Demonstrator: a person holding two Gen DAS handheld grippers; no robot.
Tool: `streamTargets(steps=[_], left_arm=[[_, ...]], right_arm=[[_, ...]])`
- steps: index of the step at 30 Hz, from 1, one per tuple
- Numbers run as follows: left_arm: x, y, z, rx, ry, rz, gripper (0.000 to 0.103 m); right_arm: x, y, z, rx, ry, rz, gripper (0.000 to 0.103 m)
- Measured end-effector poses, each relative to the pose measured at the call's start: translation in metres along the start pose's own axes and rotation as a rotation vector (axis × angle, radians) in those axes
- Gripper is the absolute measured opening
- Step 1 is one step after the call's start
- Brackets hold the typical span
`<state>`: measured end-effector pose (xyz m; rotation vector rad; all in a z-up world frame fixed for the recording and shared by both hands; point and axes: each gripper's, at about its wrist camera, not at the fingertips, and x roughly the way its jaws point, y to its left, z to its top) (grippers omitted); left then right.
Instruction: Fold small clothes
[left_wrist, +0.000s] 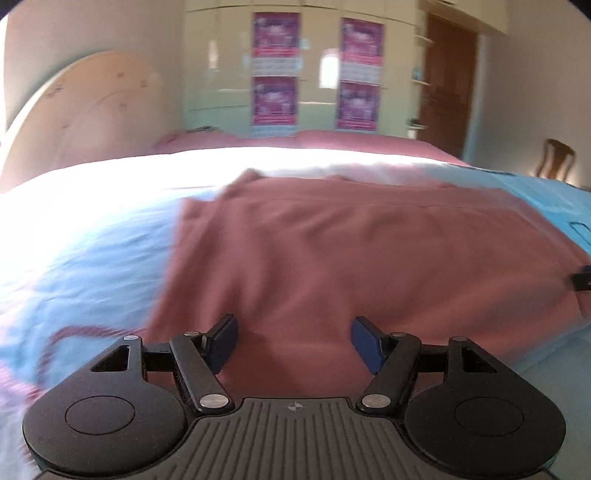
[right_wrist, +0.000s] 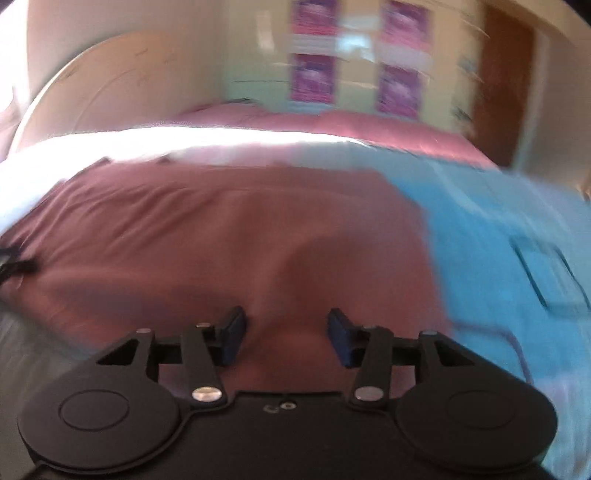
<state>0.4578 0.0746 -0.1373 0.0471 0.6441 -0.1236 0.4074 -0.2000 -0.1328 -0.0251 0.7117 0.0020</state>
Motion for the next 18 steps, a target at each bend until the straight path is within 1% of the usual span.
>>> streamTargets(steps=[1,2,3,5,6,7,8,10,12,13,14,15,16,18], left_arm=[[-0.002,0.000,0.001,-0.036,-0.002,0.022,0.068],[-0.008,-0.005,0.003,-0.083,-0.026,0.010,0.068],[-0.011,-0.013,0.002,-0.093,-0.046,-0.017,0.068],[-0.015,-0.042,0.000,-0.041,-0.061,-0.057,0.068],[-0.013,-0.056,-0.001,-0.011,-0.051,-0.085,0.068],[-0.011,-0.064,-0.004,0.014,-0.041,-0.097,0.068],[-0.009,-0.069,-0.006,0.035,-0.033,-0.084,0.068],[-0.007,-0.056,-0.008,0.031,-0.020,-0.051,0.068],[-0.008,-0.031,-0.013,0.011,-0.006,0.006,0.068],[-0.009,-0.016,-0.017,0.008,0.004,0.040,0.068],[-0.010,-0.004,-0.020,0.000,0.004,0.053,0.068],[-0.012,0.010,-0.024,-0.014,0.003,0.043,0.068],[-0.011,0.015,-0.022,-0.007,0.002,0.035,0.068],[-0.012,0.017,-0.022,0.030,0.003,0.057,0.068]], right_arm=[[-0.005,-0.001,0.001,-0.001,-0.002,-0.042,0.040],[-0.010,0.002,0.002,0.003,-0.027,-0.038,0.040],[-0.016,0.009,0.004,0.010,-0.055,-0.008,0.040],[-0.021,0.038,0.006,-0.026,-0.086,0.044,0.039],[-0.020,0.054,0.006,-0.053,-0.085,0.069,0.038],[-0.018,0.067,0.004,-0.075,-0.074,0.094,0.038],[-0.014,0.078,0.001,-0.095,-0.055,0.103,0.038],[-0.009,0.081,-0.004,-0.108,-0.018,0.090,0.036],[-0.012,0.065,-0.008,-0.092,-0.015,0.051,0.035],[-0.017,0.051,-0.011,-0.071,-0.017,-0.001,0.034],[-0.019,0.031,-0.013,-0.031,-0.009,-0.064,0.033],[-0.019,0.009,-0.016,0.016,0.010,-0.110,0.033],[-0.019,-0.007,-0.023,0.047,0.027,-0.123,0.032],[-0.021,-0.024,-0.027,0.063,0.037,-0.092,0.032]])
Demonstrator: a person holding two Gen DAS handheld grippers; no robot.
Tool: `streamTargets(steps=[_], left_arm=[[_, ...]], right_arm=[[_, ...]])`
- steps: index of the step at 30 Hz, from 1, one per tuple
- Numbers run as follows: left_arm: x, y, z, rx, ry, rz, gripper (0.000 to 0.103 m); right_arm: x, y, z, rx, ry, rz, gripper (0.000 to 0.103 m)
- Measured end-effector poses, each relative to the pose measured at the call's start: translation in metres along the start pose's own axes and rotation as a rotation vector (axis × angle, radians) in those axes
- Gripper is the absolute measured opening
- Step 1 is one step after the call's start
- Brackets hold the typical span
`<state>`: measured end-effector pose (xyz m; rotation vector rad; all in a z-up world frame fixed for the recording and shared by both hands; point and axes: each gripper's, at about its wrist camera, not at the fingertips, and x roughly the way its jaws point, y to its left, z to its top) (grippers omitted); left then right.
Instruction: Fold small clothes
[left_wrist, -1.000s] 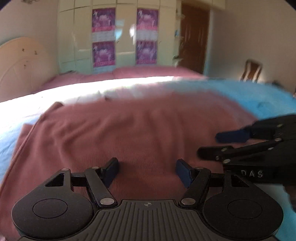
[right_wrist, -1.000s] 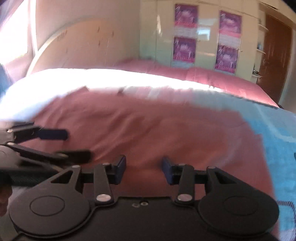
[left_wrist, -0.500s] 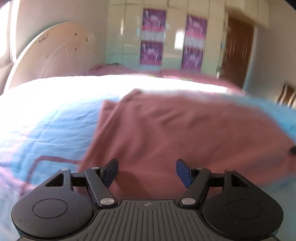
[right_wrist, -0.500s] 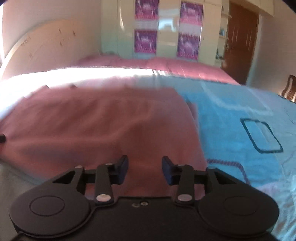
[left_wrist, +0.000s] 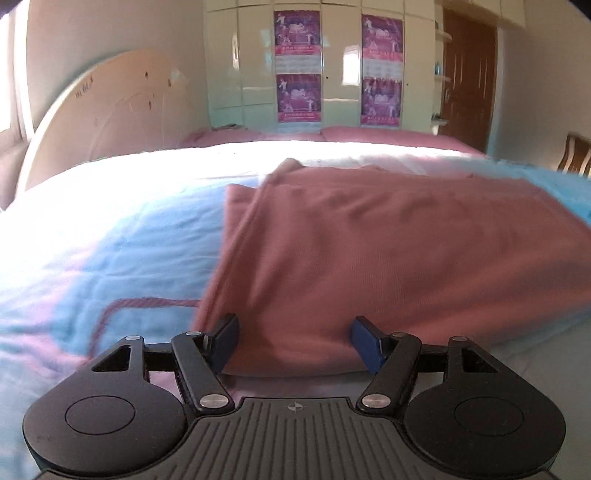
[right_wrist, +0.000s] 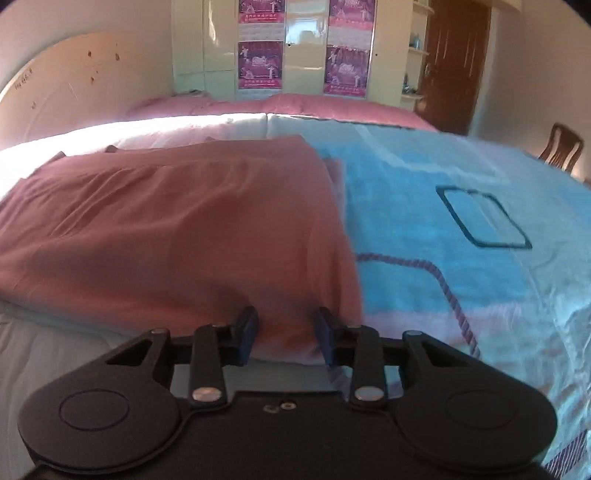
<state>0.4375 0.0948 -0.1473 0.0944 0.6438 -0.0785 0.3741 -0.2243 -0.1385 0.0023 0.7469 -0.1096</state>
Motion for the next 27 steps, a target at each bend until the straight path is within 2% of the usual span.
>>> streamTargets(steps=[3,7,8,11,13,17,19,22,24,27], left_arm=[[-0.004,0.000,0.000,0.001,0.004,0.013,0.068],[-0.004,0.002,0.007,-0.013,0.011,0.015,0.068],[-0.014,0.006,0.002,-0.008,0.006,0.020,0.068],[-0.010,0.016,-0.002,-0.048,0.025,0.009,0.068],[-0.010,0.016,0.000,-0.048,0.022,0.008,0.068],[-0.007,0.018,-0.001,-0.047,0.032,-0.009,0.068],[-0.009,0.015,0.002,-0.041,0.030,-0.001,0.068],[-0.009,0.014,-0.001,-0.033,0.031,0.003,0.068],[-0.007,0.013,-0.001,-0.030,0.027,0.008,0.068],[-0.007,0.010,0.000,-0.021,0.033,0.012,0.068]], right_arm=[[-0.003,0.006,0.006,-0.052,0.017,-0.012,0.032],[-0.002,0.000,0.000,-0.013,0.023,-0.018,0.032],[-0.005,0.004,0.002,-0.027,0.029,-0.027,0.029],[-0.015,0.004,0.008,-0.025,-0.031,-0.027,0.027],[0.001,-0.001,0.003,-0.007,0.053,-0.038,0.026],[-0.010,-0.002,0.004,0.002,0.009,-0.038,0.021],[-0.001,0.000,0.000,-0.013,0.052,-0.039,0.021],[-0.010,0.006,0.005,-0.023,0.009,-0.047,0.020],[-0.001,0.007,0.003,-0.023,0.047,-0.047,0.020],[0.001,0.010,-0.001,-0.055,0.035,-0.057,0.020]])
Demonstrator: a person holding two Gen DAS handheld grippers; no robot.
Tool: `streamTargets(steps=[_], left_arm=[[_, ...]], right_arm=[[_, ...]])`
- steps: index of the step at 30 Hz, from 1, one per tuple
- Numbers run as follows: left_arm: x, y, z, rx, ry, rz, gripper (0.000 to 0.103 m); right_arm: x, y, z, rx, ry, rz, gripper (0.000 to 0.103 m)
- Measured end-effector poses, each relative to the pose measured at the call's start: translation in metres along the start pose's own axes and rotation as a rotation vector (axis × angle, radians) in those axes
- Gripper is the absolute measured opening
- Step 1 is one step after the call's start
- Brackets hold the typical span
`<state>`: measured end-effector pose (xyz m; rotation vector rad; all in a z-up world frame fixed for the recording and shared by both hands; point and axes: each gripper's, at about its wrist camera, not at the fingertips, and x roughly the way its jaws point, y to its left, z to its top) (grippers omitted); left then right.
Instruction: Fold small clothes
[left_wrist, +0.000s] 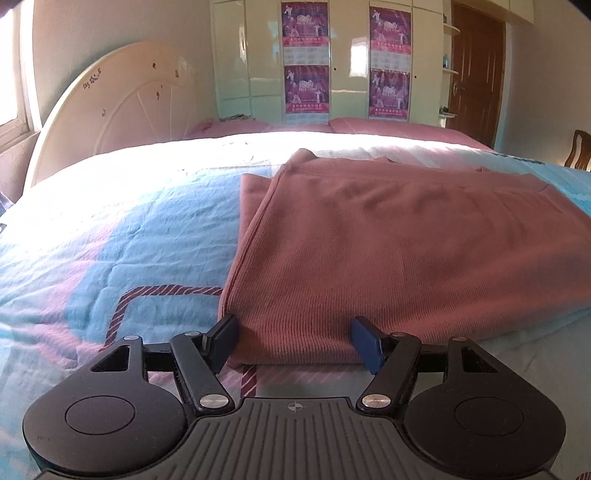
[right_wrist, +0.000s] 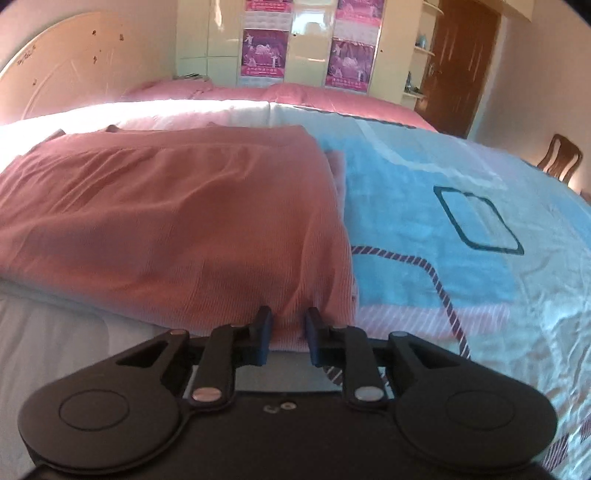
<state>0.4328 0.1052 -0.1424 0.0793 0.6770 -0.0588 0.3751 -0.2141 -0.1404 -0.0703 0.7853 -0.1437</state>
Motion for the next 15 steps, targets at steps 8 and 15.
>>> streamTargets(steps=[8,15], left_arm=[[-0.023,0.005,0.004,-0.054,-0.057,0.067,0.068],[-0.045,0.033,-0.025,-0.535,-0.045,-0.142,0.042]], right_arm=[[-0.025,-0.007,0.002,0.085,-0.065,0.018,0.016],[-0.061,-0.001,0.013,0.122,-0.175,0.117,0.001]])
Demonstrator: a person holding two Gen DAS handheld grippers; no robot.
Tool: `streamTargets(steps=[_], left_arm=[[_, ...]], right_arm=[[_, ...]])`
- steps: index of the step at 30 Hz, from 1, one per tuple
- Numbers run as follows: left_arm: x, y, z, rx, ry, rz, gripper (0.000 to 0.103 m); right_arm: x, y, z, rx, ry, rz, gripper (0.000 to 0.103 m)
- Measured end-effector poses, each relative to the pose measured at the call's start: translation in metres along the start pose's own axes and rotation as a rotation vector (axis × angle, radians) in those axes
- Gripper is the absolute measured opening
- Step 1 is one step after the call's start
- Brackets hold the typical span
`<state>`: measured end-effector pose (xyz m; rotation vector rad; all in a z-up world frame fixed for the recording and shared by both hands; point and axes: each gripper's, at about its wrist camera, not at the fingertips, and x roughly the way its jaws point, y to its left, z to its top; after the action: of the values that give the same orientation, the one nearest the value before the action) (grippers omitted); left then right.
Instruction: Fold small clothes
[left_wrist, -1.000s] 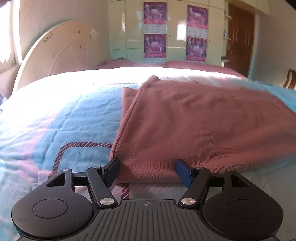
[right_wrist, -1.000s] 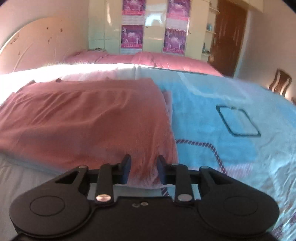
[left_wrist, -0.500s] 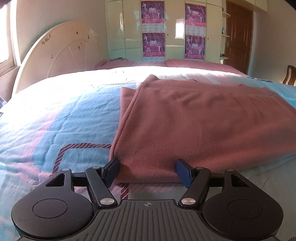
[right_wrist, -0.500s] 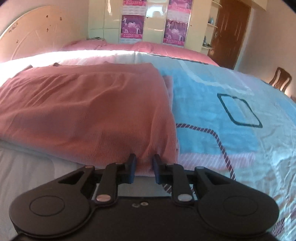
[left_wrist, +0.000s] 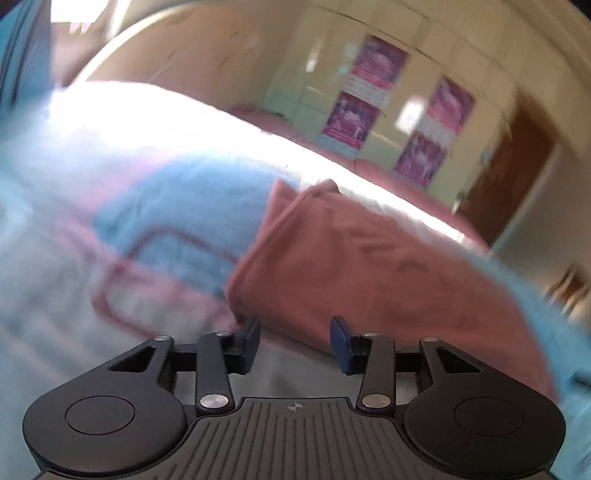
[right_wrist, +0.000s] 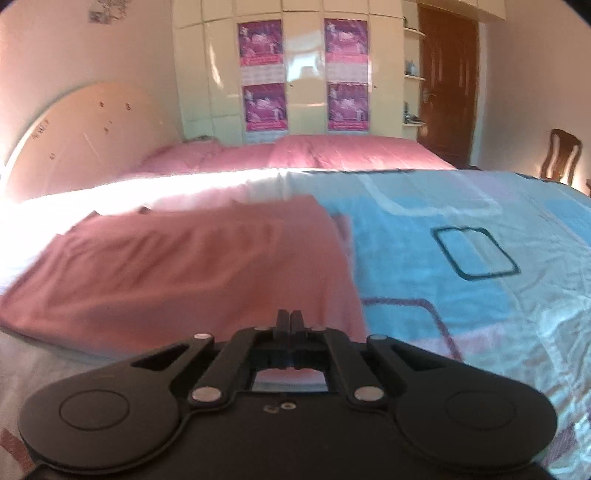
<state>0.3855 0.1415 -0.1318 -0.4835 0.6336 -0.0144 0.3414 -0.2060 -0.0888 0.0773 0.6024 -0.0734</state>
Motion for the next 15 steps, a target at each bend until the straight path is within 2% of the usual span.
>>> streamTargets(steps=[3,5,9,13,15], left_arm=[[0.018,0.021,-0.008,-0.219,0.034,-0.026,0.042],[0.027,0.030,-0.010,-0.309,0.008,-0.054,0.042],[0.049,0.032,-0.006,-0.381,-0.027,-0.092,0.042],[0.075,0.031,0.003,-0.405,-0.052,-0.123,0.042],[0.085,0.027,0.009,-0.393,-0.053,-0.115,0.034]], right_arm=[[0.004,0.014,0.007,0.005,-0.003,0.052,0.001],[0.011,0.022,0.012,0.019,0.004,0.085,0.001],[0.039,0.042,0.024,0.047,0.026,0.132,0.001],[0.078,0.070,0.037,0.059,0.062,0.191,0.001],[0.098,0.088,0.043,0.050,0.079,0.221,0.001]])
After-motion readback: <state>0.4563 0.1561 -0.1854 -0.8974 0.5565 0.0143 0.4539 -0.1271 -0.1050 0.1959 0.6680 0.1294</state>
